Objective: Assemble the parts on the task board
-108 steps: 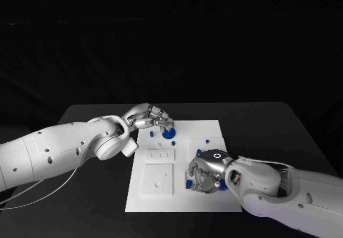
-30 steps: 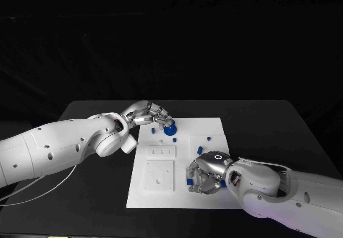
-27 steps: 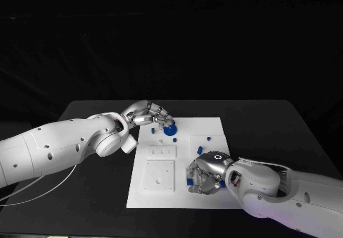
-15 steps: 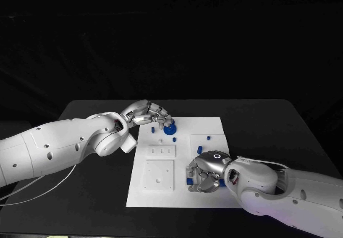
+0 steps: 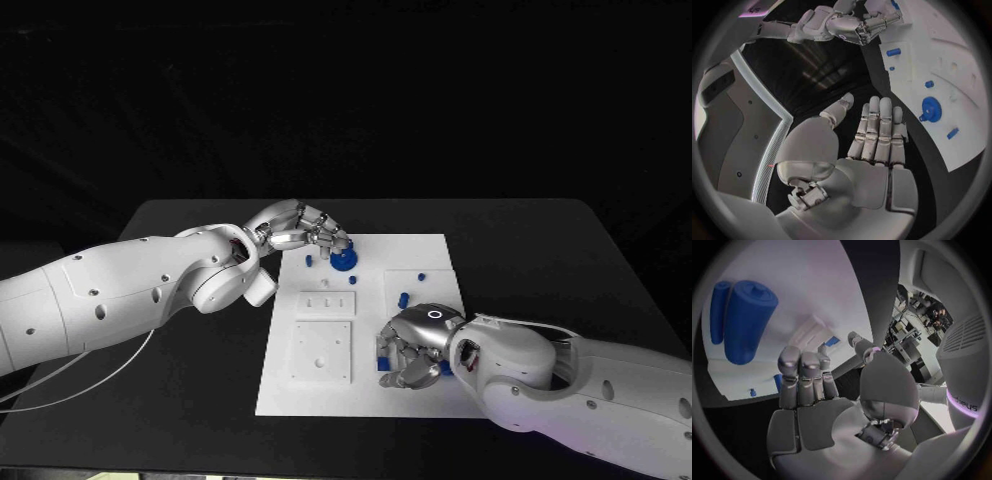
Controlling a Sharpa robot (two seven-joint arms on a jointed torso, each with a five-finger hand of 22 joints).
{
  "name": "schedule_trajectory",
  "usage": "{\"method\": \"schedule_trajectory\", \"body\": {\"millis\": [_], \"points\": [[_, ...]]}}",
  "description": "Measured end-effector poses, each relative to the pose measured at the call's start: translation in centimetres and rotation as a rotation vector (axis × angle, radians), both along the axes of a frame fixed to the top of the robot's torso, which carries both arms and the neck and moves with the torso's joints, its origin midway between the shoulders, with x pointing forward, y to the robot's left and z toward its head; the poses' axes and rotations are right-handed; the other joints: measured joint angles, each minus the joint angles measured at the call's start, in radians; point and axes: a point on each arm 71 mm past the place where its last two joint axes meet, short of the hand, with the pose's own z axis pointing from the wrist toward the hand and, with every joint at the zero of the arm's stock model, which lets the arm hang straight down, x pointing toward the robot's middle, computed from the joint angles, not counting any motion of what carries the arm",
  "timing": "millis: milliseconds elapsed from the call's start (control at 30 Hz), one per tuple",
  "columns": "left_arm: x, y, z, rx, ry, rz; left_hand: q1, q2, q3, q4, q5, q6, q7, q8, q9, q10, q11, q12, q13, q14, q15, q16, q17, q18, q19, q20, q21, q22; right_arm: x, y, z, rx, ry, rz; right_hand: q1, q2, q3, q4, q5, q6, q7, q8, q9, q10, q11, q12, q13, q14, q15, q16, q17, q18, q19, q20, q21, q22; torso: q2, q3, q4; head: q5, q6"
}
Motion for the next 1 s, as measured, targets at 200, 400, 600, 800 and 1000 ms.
{"method": "schedule_trajectory", "body": {"millis": [200, 400, 600, 800, 1000], "points": [[0.0, 0.01, 0.0, 0.0, 0.001, 0.0, 0.0, 0.0, 0.0, 0.0, 0.0, 0.0, 0.0, -0.004, 0.0, -0.001, -0.001, 0.0, -0.001, 0.0, 0.0, 0.0, -0.001, 0.0, 0.0, 0.0, 0.0, 0.0, 0.02, -0.02, -0.01, 0.001, 0.01, 0.003, 0.004, 0.004, 0.004, 0.004, 0.0, 0.0, 0.002, 0.017, 0.003, 0.0, 0.0, 0.0, -0.001, 0.0, 0.0, 0.0, 0.001, 0.0, 0.0, 0.0, 0.0, 0.0, 0.0, 0.0, -0.0004, 0.001, -0.001], [0.01, 0.01, -0.01, 0.001, 0.001, 0.001, 0.0, 0.0, 0.0, 0.0, 0.0, 0.0, 0.0, -0.004, 0.0, -0.003, -0.003, 0.0, -0.001, 0.0, 0.0, 0.0, -0.002, 0.0, 0.0, 0.0, 0.0, 0.0, 0.06, -0.05, 0.0, 0.0, 0.013, 0.005, 0.004, 0.004, 0.007, 0.007, 0.0, 0.009, -0.003, 0.018, 0.005, 0.004, -0.004, 0.0, -0.002, 0.0, 0.0, 0.0, 0.001, 0.0, 0.0, 0.0, 0.0, 0.0, 0.0, 0.0006, -0.0005, 0.001, -0.003], [0.02, 0.02, -0.02, 0.001, 0.001, 0.001, 0.0, 0.0, 0.0, 0.0, 0.0, 0.0, 0.0, -0.004, 0.0, -0.003, -0.003, 0.0, -0.001, 0.0, 0.0, 0.0, -0.002, 0.0, 0.0, 0.0, 0.0, 0.0, 0.04, -0.19, -0.01, 0.003, 0.014, 0.005, 0.011, 0.004, 0.01, 0.01, 0.0, 0.012, -0.002, 0.024, 0.009, 0.004, -0.004, 0.0, -0.002, 0.003, -0.003, 0.0, 0.001, 0.0, 0.0, 0.0, 0.0, 0.0, 0.0, 0.0009, -0.0006, 0.001, -0.004], [0.08, 0.11, -0.04, 0.002, 0.001, 0.004, 0.0, 0.0, 0.0, 0.0, 0.0, 0.0, 0.0, -0.004, 0.0, -0.002, -0.002, 0.0, -0.001, 0.0, 0.0, 0.0, -0.002, 0.0, 0.0, 0.0, 0.0, 0.0, -0.04, -0.38, 0.05, 0.011, 0.016, 0.004, 0.012, 0.004, 0.01, 0.01, 0.0, 0.012, -0.002, 0.024, 0.007, 0.004, -0.004, 0.0, -0.002, 0.003, -0.003, 0.0, 0.001, 0.0, 0.0, 0.0, 0.0, 0.0, 0.0, 0.0011, -0.0007, 0.001, -0.005], [0.11, 0.16, -0.04, 0.002, 0.002, 0.006, 0.0, 0.0, 0.0, 0.0, 0.0, 0.0, 0.0, -0.004, 0.0, -0.002, -0.002, 0.0, -0.002, 0.0, 0.0, 0.004, -0.003, 0.0, 0.0, 0.0, 0.0, 0.0, -0.19, -0.52, 0.15, 0.024, 0.019, 0.005, 0.02, 0.004, 0.01, 0.01, 0.0, 0.019, -0.003, 0.024, 0.007, 0.007, -0.007, 0.0, -0.002, 0.004, -0.003, 0.0, 0.001, 0.0, 0.0, 0.0, 0.0, 0.0, 0.0, 0.0011, -0.0007, 0.001, -0.005]]}}
